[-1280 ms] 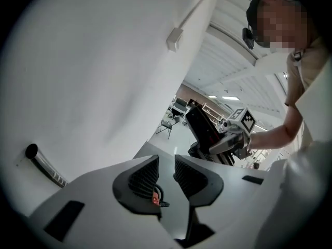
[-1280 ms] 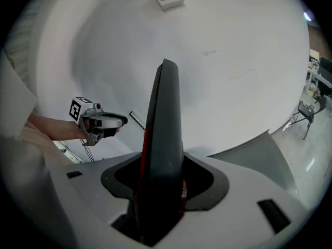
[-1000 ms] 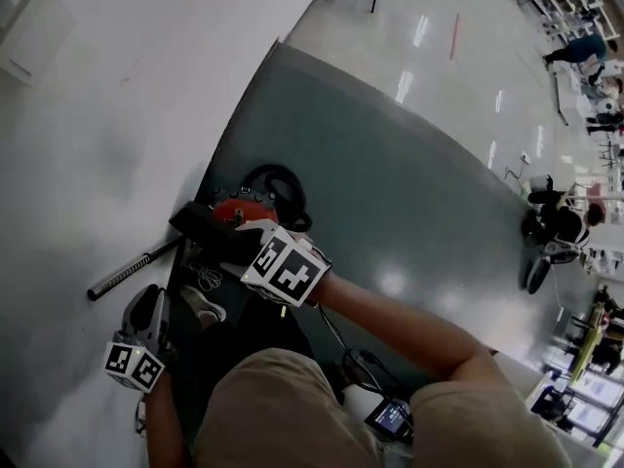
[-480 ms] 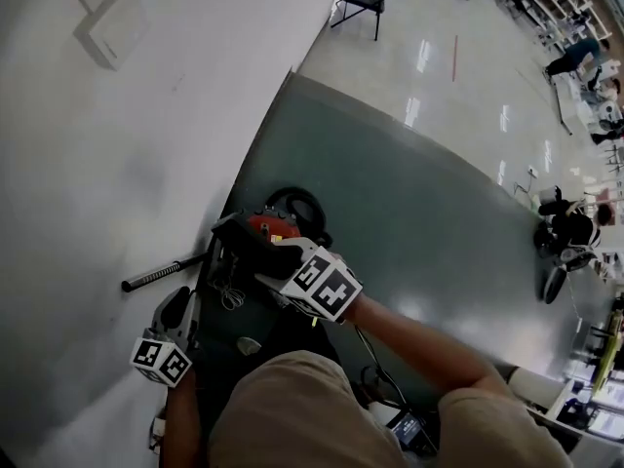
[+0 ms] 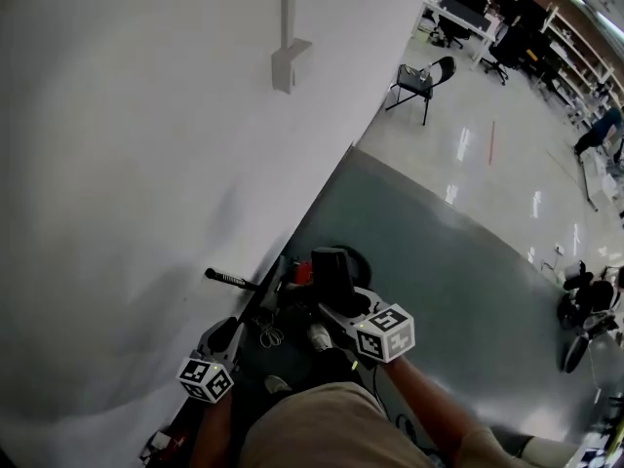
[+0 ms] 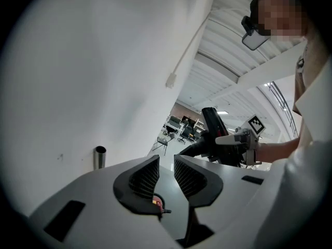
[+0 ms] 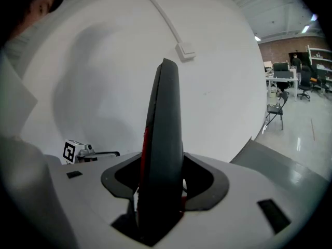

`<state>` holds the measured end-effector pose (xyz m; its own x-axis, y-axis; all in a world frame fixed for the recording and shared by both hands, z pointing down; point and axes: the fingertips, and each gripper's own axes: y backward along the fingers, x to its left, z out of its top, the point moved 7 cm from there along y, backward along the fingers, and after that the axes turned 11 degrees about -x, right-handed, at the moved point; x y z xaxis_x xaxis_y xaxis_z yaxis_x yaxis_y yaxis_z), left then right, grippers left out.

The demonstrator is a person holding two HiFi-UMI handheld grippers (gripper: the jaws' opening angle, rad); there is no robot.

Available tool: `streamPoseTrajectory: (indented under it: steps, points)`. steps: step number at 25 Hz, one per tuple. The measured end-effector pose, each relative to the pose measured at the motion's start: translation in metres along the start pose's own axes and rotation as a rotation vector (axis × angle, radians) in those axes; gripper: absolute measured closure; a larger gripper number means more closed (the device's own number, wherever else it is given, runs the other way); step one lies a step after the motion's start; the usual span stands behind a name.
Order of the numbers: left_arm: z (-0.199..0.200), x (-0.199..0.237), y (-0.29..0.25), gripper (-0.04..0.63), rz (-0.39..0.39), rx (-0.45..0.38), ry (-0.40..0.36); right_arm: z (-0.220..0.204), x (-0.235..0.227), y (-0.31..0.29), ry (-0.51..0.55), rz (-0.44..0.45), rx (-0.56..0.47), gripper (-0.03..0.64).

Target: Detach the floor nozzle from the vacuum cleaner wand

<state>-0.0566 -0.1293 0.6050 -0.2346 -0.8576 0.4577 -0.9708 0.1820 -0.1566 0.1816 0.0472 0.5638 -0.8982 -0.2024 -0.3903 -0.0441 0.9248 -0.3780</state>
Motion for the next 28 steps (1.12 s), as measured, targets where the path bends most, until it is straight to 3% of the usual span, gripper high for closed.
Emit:
streamPoseTrajectory:
  steps: [10,17,24,28]
  points:
    - [-0.003,0.027,0.141,0.5,0.095,-0.124,0.032,-0.023,0.073,-0.002,-0.111,-0.141,-0.206,0.39]
    - [-0.01,0.025,0.161,0.5,0.105,-0.107,-0.023,0.002,0.066,-0.015,-0.12,-0.152,-0.358,0.39]
    - [-0.022,-0.015,0.179,0.5,0.165,-0.098,-0.049,-0.064,0.097,0.082,-0.258,-0.115,-0.333,0.39]
    - [-0.031,-0.058,0.183,0.5,0.168,-0.063,-0.075,-0.101,0.115,0.156,-0.225,-0.02,-0.256,0.39]
